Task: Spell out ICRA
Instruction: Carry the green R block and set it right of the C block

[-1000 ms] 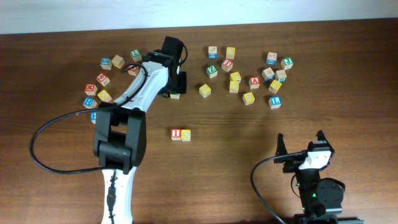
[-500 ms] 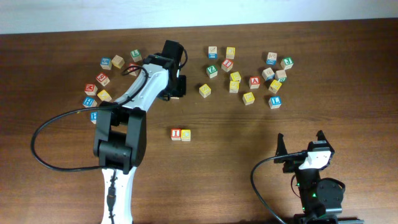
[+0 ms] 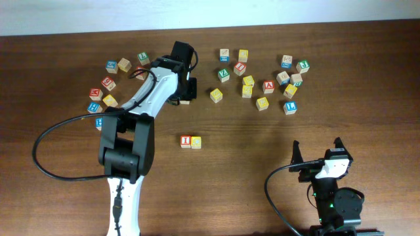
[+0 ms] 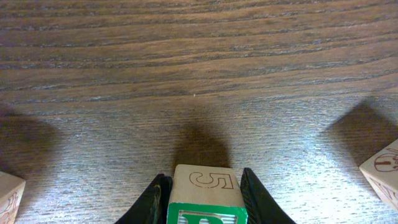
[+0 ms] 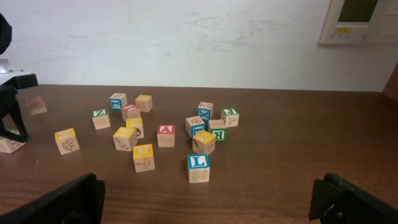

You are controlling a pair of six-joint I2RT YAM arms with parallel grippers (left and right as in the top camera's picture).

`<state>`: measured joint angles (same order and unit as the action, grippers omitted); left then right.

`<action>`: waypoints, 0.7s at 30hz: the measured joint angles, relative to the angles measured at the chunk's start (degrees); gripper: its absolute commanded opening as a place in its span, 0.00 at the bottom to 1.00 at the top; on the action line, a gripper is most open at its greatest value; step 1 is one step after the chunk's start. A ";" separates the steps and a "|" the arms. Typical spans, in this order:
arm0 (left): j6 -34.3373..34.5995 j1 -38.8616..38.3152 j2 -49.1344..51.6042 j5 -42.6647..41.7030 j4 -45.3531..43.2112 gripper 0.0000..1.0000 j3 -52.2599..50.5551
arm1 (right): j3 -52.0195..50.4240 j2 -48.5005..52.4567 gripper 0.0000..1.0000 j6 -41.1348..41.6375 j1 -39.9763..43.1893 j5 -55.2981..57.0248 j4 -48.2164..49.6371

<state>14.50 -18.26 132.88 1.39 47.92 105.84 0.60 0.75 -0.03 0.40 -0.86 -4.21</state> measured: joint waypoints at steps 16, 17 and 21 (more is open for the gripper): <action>0.02 -0.55 0.87 -24.76 26.40 0.20 15.85 | 0.00 0.00 0.98 0.00 0.00 0.00 -0.02; 0.04 -1.40 0.87 -27.32 29.22 0.20 15.89 | 0.00 0.00 0.98 0.00 0.00 0.00 -0.02; 0.07 -5.64 0.87 -27.12 34.91 0.18 15.89 | 0.00 0.00 0.98 0.00 0.00 0.00 0.00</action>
<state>14.57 -23.90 133.75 -25.74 82.83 121.73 0.60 0.75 -0.03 0.40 -0.86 -4.21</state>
